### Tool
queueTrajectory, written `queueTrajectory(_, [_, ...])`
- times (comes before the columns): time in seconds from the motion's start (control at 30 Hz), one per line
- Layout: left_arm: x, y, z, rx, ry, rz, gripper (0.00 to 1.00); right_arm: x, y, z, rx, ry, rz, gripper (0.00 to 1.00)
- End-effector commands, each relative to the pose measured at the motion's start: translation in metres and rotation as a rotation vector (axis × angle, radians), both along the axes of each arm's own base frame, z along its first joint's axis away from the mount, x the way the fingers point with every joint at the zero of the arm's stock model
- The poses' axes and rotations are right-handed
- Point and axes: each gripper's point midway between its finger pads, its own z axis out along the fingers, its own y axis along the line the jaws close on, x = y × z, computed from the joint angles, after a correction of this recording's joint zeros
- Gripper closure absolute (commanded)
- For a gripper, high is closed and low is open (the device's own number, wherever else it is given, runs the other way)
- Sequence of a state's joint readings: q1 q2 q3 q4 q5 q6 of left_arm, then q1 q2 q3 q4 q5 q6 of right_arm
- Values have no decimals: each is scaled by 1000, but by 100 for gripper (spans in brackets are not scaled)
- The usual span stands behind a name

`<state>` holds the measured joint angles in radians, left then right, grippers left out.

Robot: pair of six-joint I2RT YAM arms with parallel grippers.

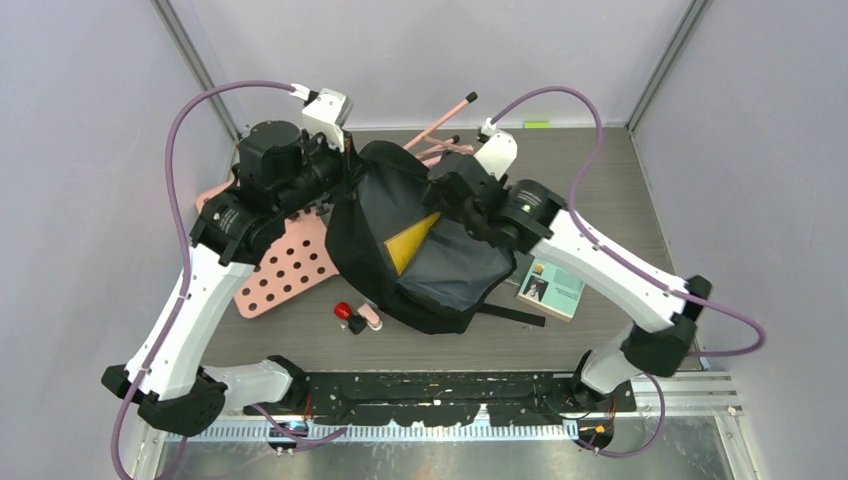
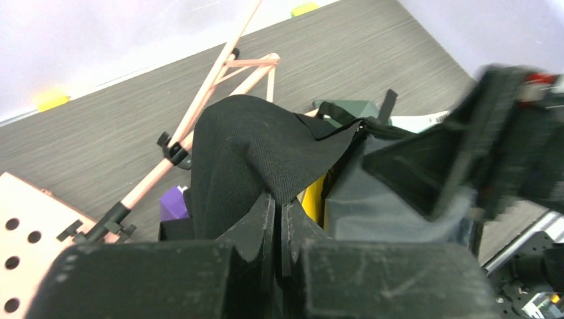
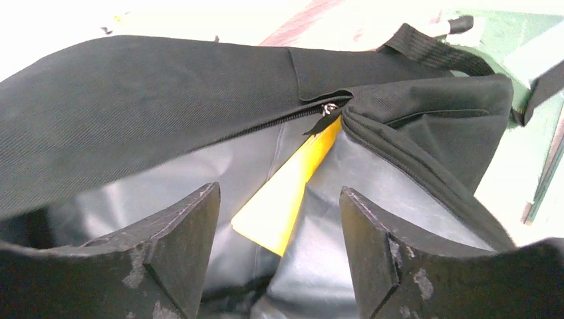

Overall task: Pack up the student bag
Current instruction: Place the book in the student bag, then pick up the book from the center of the board.

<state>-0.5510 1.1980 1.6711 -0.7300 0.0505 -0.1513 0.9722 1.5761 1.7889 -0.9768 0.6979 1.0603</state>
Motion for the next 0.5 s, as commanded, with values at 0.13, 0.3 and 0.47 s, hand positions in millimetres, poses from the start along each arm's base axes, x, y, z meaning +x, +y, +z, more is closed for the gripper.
queueTrajectory(0.13, [9, 32, 34, -47, -232, 155, 100, -14, -79, 52, -36, -101, 107, 18])
queueTrajectory(0.3, [9, 39, 29, -25, -250, 182, 100, -10, -179, 4, -59, 40, -59, 14])
queueTrajectory(0.47, [12, 36, 20, -26, -240, 178, 100, -17, -244, -57, -68, 198, -197, 7])
